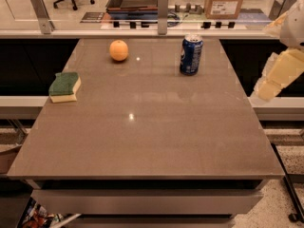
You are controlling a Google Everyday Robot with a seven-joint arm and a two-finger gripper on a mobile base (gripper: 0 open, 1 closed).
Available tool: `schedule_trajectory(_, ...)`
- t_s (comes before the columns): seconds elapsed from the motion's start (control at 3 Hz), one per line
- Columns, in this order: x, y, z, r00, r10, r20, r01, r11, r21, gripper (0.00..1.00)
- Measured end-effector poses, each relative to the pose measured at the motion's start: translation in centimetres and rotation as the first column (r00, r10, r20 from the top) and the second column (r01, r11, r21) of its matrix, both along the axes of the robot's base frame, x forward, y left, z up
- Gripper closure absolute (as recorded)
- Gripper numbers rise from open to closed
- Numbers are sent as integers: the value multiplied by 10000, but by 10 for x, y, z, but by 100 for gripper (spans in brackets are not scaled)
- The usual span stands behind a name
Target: Move pepsi can near sponge
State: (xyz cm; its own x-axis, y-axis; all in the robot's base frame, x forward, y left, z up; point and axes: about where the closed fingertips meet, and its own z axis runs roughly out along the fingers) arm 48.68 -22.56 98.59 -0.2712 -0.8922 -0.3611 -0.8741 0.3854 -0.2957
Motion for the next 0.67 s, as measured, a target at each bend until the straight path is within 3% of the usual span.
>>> schedule_trajectory(0.33,31,-2,-4,9974,-526,490,477,9942,968,0)
schedule_trajectory(0.67,64,1,-16,9907,-1121,774,940,9739,2066,0)
